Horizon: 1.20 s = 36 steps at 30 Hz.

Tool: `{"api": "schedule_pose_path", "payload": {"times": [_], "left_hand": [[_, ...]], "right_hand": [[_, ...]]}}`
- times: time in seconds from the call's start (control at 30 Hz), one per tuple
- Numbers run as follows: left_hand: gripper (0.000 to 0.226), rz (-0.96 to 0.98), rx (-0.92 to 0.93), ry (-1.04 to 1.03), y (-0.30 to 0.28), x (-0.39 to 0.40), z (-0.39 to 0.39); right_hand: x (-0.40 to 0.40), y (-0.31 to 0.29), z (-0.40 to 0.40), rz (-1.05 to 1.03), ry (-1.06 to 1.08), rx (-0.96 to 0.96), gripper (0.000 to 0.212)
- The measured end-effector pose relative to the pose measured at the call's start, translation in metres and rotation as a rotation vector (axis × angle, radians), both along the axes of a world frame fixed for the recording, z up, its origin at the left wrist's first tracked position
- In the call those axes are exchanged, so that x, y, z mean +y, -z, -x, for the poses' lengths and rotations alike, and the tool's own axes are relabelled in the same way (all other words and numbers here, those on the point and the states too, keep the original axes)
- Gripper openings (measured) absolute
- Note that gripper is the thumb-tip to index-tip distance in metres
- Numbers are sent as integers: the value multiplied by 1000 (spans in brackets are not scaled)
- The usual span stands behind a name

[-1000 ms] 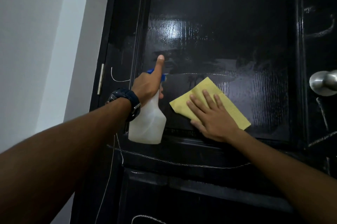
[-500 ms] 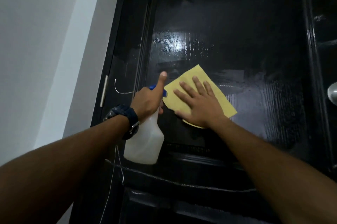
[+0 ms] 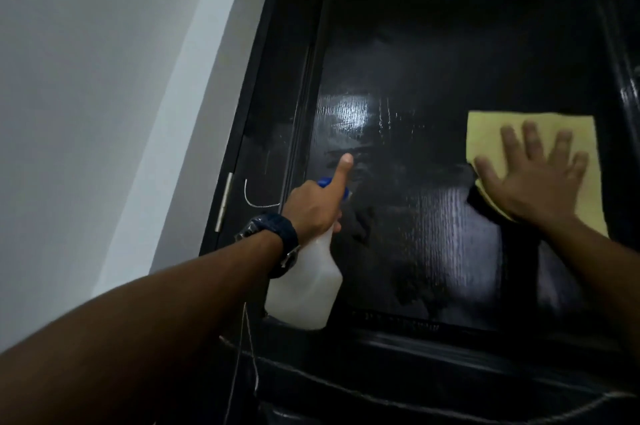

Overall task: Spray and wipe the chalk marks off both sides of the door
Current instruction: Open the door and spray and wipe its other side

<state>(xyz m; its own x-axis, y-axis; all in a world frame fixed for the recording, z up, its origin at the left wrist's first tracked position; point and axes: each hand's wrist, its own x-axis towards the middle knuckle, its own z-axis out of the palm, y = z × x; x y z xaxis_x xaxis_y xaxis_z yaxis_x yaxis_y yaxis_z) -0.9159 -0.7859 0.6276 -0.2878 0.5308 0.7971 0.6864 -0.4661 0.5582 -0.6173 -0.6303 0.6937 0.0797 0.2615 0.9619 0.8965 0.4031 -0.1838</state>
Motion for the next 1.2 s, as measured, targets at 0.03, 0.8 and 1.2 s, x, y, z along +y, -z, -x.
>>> {"api": "schedule_pose_path", "payload": {"times": [0.03,0.8,1.2], "left_hand": [[85,-3,-10,15,3,1,1],[81,20,-49,-80,26,-6,6],[88,53,-41,-118,32,-10,50]], "right_hand": [[0,4,5,-2,7,-13,83],[-4,95,64,-337,63,-749,69],[-7,99,104,-172,64,-451,85]]}}
